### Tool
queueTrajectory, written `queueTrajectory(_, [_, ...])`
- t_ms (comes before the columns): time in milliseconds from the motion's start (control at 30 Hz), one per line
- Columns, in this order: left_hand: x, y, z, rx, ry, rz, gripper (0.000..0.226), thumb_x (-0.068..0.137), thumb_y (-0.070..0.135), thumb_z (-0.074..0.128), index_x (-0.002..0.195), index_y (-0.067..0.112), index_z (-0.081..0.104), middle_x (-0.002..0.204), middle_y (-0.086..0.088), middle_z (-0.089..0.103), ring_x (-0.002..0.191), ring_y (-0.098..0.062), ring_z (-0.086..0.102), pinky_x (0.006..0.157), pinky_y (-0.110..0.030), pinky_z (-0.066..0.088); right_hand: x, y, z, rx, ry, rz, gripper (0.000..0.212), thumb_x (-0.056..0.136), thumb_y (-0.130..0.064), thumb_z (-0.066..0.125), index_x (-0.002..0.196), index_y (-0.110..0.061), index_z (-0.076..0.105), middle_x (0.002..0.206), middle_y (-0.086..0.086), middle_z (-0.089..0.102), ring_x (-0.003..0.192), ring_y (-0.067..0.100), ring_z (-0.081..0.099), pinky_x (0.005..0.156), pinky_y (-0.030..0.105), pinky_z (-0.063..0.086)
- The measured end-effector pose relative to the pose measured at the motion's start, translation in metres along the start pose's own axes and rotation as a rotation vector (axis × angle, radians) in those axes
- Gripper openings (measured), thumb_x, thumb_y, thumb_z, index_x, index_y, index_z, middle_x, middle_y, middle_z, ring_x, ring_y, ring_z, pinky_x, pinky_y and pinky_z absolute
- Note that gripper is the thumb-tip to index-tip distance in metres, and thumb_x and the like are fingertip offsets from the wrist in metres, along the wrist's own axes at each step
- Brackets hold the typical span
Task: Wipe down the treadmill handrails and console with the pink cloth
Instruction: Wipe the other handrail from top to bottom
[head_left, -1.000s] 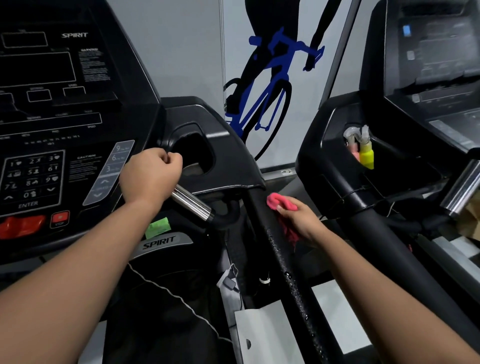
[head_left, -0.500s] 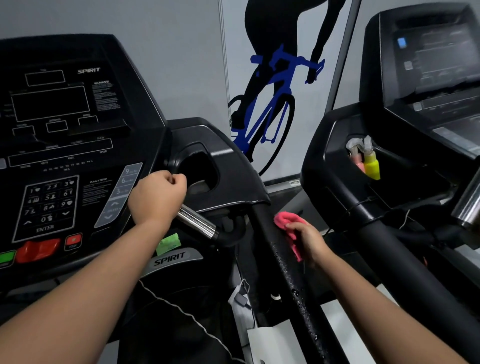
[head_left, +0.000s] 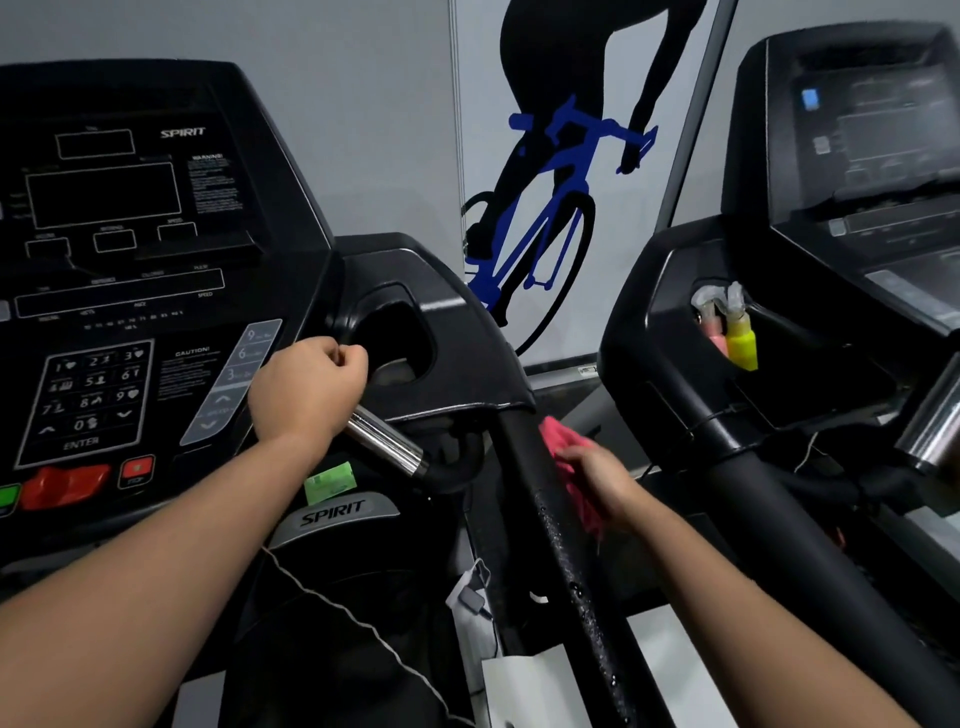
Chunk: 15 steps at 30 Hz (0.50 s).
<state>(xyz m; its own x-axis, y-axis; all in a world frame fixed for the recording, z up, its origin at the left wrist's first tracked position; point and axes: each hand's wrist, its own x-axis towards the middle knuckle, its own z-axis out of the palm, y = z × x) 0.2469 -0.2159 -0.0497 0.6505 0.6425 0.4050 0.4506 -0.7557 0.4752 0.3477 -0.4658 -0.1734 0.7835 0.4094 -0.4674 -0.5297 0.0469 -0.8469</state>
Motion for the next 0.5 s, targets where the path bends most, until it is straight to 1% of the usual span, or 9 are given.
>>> queueTrajectory(33, [0.0, 0.0, 0.0, 0.001, 0.0, -0.002, 0.034, 0.083, 0.026, 0.045, 0.057, 0.006, 0.051, 0.05, -0.005, 0.044, 0.048, -0.023, 0.04, 0.047, -0.029, 0.031, 0.0, -0.005, 0.003, -0.07, -0.025, -0.108, 0.032, 0.093, -0.009, 0.044, 0.114, -0.027, 0.06, 0.109, -0.005, 0.068, 0.088, 0.001, 0.066, 0.072, 0.016, 0.051])
queueTrajectory(67, [0.0, 0.001, 0.0, 0.002, 0.0, -0.005, 0.034, 0.083, 0.026, 0.045, 0.056, 0.006, 0.05, 0.05, -0.005, 0.044, 0.048, -0.023, 0.04, 0.047, -0.029, 0.031, -0.006, -0.013, 0.011, -0.239, -0.029, -0.212, 0.031, 0.094, -0.018, 0.046, 0.117, -0.034, 0.06, 0.123, -0.009, 0.062, 0.106, 0.0, 0.059, 0.088, 0.018, 0.048])
queueTrajectory(100, [-0.001, 0.001, 0.0, 0.001, -0.001, -0.009, 0.033, 0.083, 0.026, 0.045, 0.056, 0.007, 0.05, 0.05, -0.005, 0.044, 0.048, -0.023, 0.04, 0.048, -0.029, 0.031, -0.01, -0.02, 0.02, -0.477, -0.027, -0.326, 0.028, 0.094, -0.032, 0.048, 0.117, -0.041, 0.061, 0.129, -0.009, 0.056, 0.116, 0.003, 0.052, 0.099, 0.025, 0.043])
queueTrajectory(133, [-0.001, 0.001, 0.0, -0.001, -0.003, -0.012, 0.033, 0.083, 0.026, 0.045, 0.056, 0.008, 0.049, 0.05, -0.005, 0.043, 0.048, -0.024, 0.04, 0.048, -0.029, 0.031, -0.012, -0.025, 0.028, -0.74, -0.018, -0.414, 0.03, 0.092, -0.044, 0.047, 0.119, -0.047, 0.059, 0.131, -0.007, 0.05, 0.121, 0.008, 0.046, 0.105, 0.032, 0.038])
queueTrajectory(167, [-0.001, 0.001, 0.0, -0.003, -0.005, -0.013, 0.033, 0.082, 0.026, 0.045, 0.056, 0.008, 0.049, 0.05, -0.005, 0.043, 0.049, -0.024, 0.041, 0.048, -0.029, 0.031, -0.016, -0.029, 0.035, -0.997, 0.015, -0.475, 0.032, 0.091, -0.048, 0.046, 0.122, -0.048, 0.056, 0.131, -0.004, 0.043, 0.12, 0.014, 0.042, 0.107, 0.037, 0.036])
queueTrajectory(267, [-0.002, 0.001, -0.001, -0.01, -0.009, -0.017, 0.033, 0.083, 0.026, 0.045, 0.058, 0.006, 0.052, 0.052, -0.008, 0.048, 0.05, -0.025, 0.043, 0.048, -0.029, 0.031, -0.028, -0.035, 0.065, -1.665, 0.088, -0.598, 0.034, 0.094, -0.036, 0.047, 0.126, -0.032, 0.055, 0.131, 0.004, 0.032, 0.115, 0.032, 0.04, 0.096, 0.046, 0.04])
queueTrajectory(367, [-0.002, 0.001, -0.003, -0.021, -0.02, -0.024, 0.033, 0.084, 0.027, 0.046, 0.062, 0.004, 0.055, 0.056, -0.01, 0.052, 0.052, -0.025, 0.045, 0.048, -0.029, 0.032, -0.038, -0.024, 0.099, -2.23, 0.103, -0.685, 0.034, 0.096, -0.021, 0.042, 0.126, -0.016, 0.057, 0.137, 0.01, 0.03, 0.114, 0.038, 0.04, 0.086, 0.042, 0.04])
queueTrajectory(433, [-0.003, -0.001, -0.005, -0.031, -0.044, -0.014, 0.033, 0.084, 0.028, 0.045, 0.061, 0.005, 0.053, 0.057, -0.009, 0.052, 0.053, -0.025, 0.045, 0.048, -0.03, 0.031, -0.039, -0.015, 0.115, -2.496, 0.153, -0.631, 0.037, 0.099, -0.021, 0.036, 0.13, -0.011, 0.053, 0.135, 0.014, 0.031, 0.114, 0.038, 0.04, 0.085, 0.04, 0.042])
queueTrajectory(500, [-0.003, -0.002, -0.006, -0.04, -0.06, -0.002, 0.032, 0.084, 0.028, 0.045, 0.061, 0.006, 0.052, 0.057, -0.008, 0.052, 0.056, -0.027, 0.047, 0.048, -0.03, 0.031, -0.039, -0.012, 0.122, -2.617, 0.17, -0.582, 0.039, 0.099, -0.025, 0.035, 0.132, -0.01, 0.05, 0.134, 0.014, 0.031, 0.114, 0.038, 0.04, 0.086, 0.04, 0.043])
